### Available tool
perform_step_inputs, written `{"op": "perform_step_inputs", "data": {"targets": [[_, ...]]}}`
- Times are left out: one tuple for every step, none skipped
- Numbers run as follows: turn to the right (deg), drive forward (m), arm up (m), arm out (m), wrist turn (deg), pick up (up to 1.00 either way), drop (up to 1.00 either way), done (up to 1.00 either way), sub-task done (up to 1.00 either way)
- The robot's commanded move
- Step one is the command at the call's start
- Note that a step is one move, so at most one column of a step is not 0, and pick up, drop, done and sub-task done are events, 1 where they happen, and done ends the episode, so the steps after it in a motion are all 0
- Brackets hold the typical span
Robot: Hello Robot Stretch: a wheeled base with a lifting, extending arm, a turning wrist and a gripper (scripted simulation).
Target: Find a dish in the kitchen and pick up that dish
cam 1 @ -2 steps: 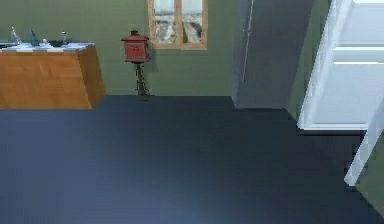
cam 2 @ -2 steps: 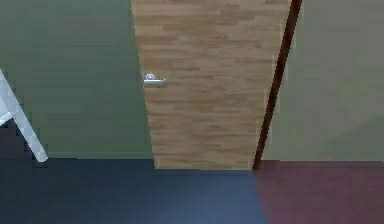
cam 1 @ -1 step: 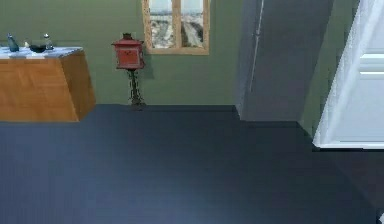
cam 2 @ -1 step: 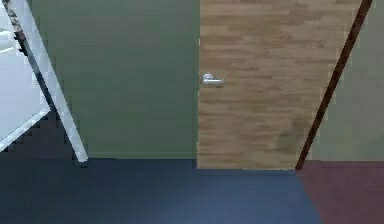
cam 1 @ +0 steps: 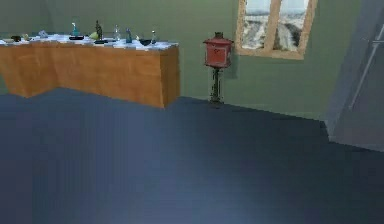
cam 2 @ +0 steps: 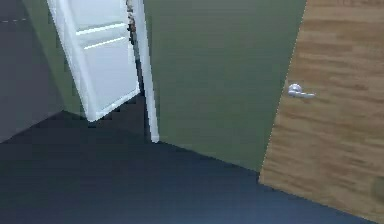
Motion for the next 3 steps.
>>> {"op": "perform_step_inputs", "data": {"targets": [[0.0,1.00,0.00,0.00,0.0,0.00,0.00,0.00,0.00],[-3.0,0.00,0.00,0.00,0.0,0.00,0.00,0.00,0.00],[0.0,1.00,0.00,0.00,0.0,0.00,0.00,0.00,0.00]]}}
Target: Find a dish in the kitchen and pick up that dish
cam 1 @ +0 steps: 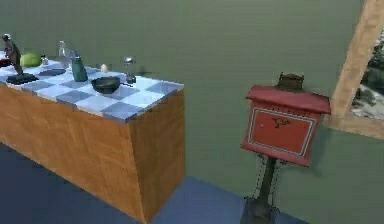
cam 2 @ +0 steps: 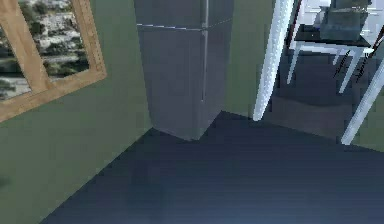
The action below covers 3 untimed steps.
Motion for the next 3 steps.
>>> {"op": "perform_step_inputs", "data": {"targets": [[0.0,0.50,0.00,0.00,0.0,0.00,0.00,0.00,0.00],[-45.0,0.00,0.00,0.00,0.0,0.00,0.00,0.00,0.00],[-45.0,0.00,0.00,0.00,0.0,0.00,0.00,0.00,0.00]]}}
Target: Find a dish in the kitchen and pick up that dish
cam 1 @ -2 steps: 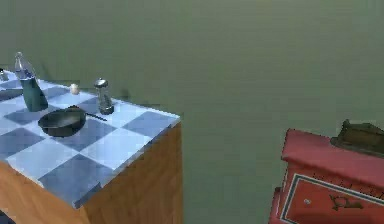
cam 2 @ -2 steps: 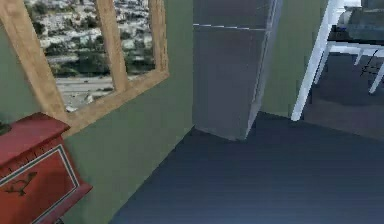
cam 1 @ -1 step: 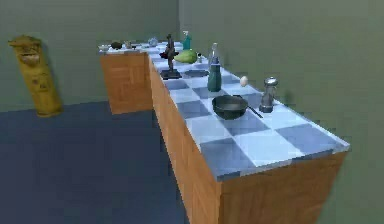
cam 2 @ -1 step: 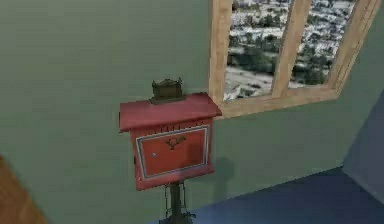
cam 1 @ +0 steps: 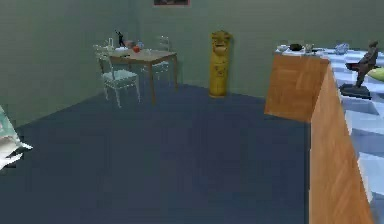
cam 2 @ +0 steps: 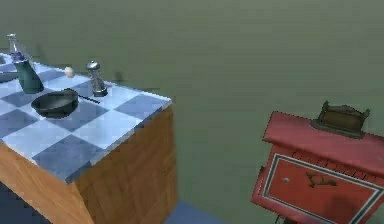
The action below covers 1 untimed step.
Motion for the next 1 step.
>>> {"op": "perform_step_inputs", "data": {"targets": [[-30.0,0.00,0.00,0.00,0.0,0.00,0.00,0.00,0.00]]}}
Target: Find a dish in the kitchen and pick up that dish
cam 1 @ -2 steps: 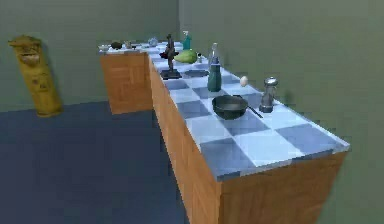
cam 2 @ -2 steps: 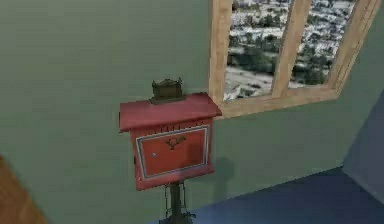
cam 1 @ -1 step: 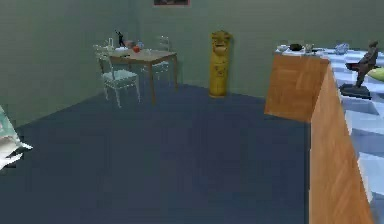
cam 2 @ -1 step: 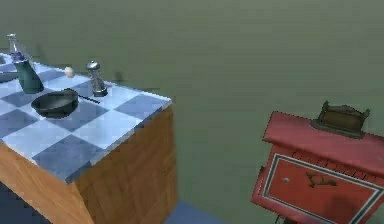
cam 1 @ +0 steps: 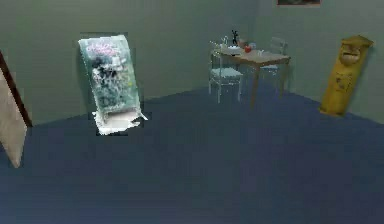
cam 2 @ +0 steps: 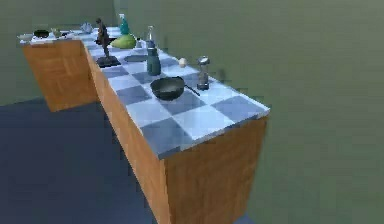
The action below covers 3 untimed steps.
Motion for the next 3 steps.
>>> {"op": "perform_step_inputs", "data": {"targets": [[45.0,0.00,0.00,0.00,0.0,0.00,0.00,0.00,0.00],[45.0,0.00,0.00,0.00,0.0,0.00,0.00,0.00,0.00],[9.0,0.00,0.00,0.00,0.0,0.00,0.00,0.00,0.00]]}}
